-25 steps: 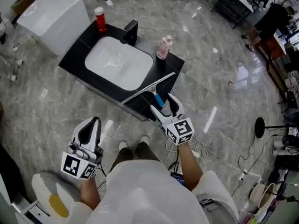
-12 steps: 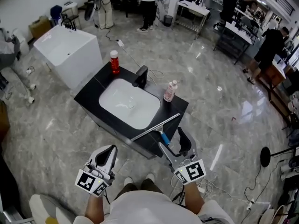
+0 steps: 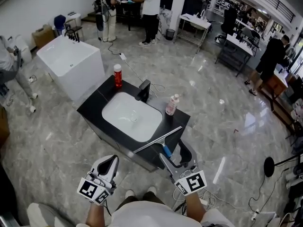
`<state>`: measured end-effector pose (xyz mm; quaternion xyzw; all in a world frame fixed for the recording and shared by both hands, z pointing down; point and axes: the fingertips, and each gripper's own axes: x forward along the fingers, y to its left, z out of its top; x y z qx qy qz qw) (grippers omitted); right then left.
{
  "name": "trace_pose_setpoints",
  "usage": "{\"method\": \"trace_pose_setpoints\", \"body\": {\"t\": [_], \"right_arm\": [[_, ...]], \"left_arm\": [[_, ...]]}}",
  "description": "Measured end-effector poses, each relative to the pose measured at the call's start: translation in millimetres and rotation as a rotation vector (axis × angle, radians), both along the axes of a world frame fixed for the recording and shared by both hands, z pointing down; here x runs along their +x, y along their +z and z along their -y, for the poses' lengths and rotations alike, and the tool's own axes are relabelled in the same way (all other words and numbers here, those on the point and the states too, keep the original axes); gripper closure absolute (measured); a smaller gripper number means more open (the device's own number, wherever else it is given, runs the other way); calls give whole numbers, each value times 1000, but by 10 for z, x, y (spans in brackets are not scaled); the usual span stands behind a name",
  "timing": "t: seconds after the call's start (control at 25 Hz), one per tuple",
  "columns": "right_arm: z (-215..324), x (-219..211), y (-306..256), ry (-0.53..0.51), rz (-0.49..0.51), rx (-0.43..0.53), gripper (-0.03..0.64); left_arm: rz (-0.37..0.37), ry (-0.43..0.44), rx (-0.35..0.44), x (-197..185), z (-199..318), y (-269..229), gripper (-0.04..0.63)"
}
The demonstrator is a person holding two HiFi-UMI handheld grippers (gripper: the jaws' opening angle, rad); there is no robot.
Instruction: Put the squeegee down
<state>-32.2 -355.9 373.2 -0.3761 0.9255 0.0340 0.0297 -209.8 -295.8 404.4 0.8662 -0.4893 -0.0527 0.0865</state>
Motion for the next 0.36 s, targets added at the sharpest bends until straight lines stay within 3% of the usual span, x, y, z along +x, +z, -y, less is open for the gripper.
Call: {"method": "trace_pose_setpoints", "body": {"t": [0.36], "right_arm": [[-41, -28, -15, -7, -18, 11, 281]], "left_arm": [[-3, -8, -3, -2, -24, 8, 594]]}}
